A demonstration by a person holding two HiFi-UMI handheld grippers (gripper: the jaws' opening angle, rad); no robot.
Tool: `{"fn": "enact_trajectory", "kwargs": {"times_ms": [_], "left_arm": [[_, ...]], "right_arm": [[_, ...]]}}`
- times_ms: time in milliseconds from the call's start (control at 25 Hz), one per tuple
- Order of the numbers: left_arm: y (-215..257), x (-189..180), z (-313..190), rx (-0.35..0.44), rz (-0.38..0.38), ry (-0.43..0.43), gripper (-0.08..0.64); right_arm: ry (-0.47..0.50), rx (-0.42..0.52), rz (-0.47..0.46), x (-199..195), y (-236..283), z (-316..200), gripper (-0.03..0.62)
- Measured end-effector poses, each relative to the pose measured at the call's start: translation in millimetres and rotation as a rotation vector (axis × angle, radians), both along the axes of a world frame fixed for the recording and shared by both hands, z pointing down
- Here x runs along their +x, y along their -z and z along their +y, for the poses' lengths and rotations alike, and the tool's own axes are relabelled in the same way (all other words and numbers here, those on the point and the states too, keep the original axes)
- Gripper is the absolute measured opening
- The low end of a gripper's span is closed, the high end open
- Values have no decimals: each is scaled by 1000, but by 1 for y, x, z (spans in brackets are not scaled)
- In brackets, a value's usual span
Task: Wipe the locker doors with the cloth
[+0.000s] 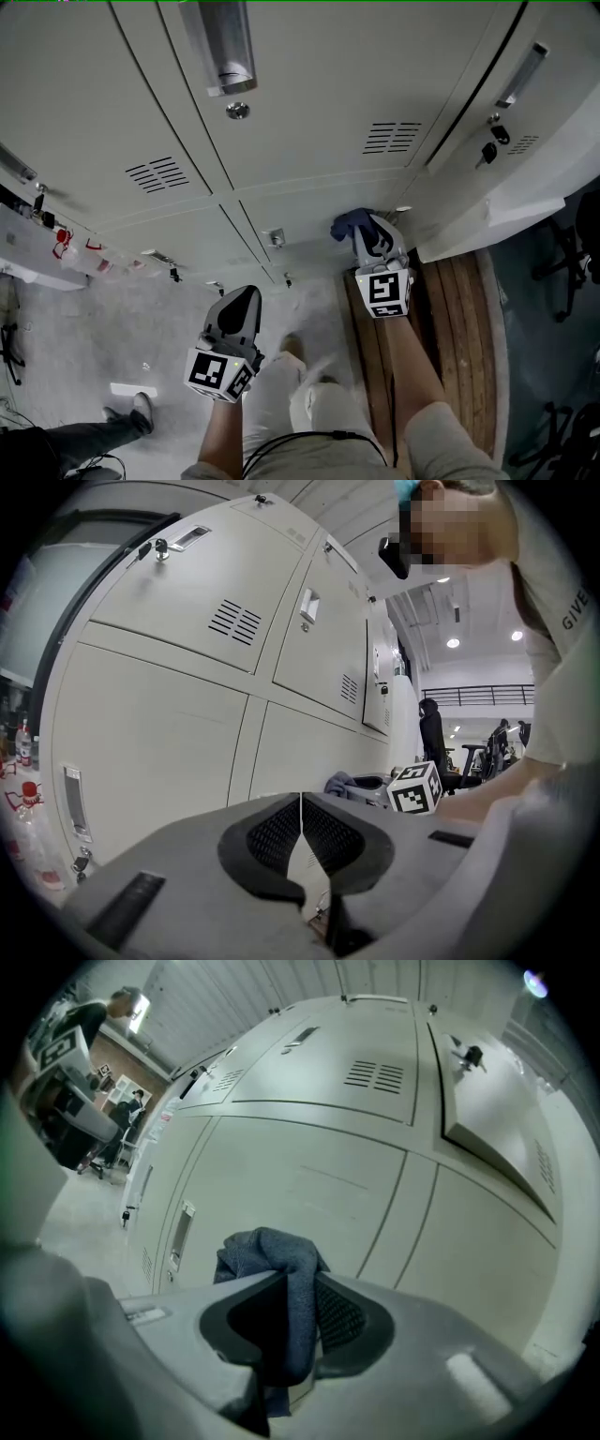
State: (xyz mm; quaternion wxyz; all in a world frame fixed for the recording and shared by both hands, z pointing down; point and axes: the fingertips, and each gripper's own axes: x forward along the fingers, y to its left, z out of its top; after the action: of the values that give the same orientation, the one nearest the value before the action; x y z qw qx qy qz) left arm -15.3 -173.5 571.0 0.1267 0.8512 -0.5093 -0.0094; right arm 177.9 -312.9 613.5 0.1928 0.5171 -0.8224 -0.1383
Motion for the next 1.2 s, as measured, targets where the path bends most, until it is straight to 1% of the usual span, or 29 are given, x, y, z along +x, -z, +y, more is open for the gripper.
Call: {"fn": "enact_trajectory", "kwargs": {"times_ms": [120,280,440,520,600,640,800,920,1080,1200], "left_arm": [[-2,6,0,-11,1,-9,5],[-5,11,1,-14,6,-27,5],[-4,11,3,-18,8,-28,5],[-6,9,5,-15,5,-31,5],[-4,5,6,-17,6,-25,5],[-1,3,7,-23,10,-16,5],[0,-6,10,-35,18,7,5],[-7,-15,14,-48,17,27,5],[-15,-29,19,-58,10,58,5],[-19,-36,22,-63,15,76,5]], "right_arm": [[-46,-13,-15,21,-3,-3,83],[-91,-28,-35,35,-5,-6,84],[-127,-28,-95,34,-3,-1,78],[-119,-24,-143,25,-1,6,77],[-75,-31,-174,5,-2,16,75],[-41,-38,-175,-10,-5,21,75],[115,-64,-111,-76,-23,39,75],[192,-84,-62,-117,-37,46,75],[251,-108,17,-151,-51,42,75],[249,-135,50,-153,-62,36,75]]}}
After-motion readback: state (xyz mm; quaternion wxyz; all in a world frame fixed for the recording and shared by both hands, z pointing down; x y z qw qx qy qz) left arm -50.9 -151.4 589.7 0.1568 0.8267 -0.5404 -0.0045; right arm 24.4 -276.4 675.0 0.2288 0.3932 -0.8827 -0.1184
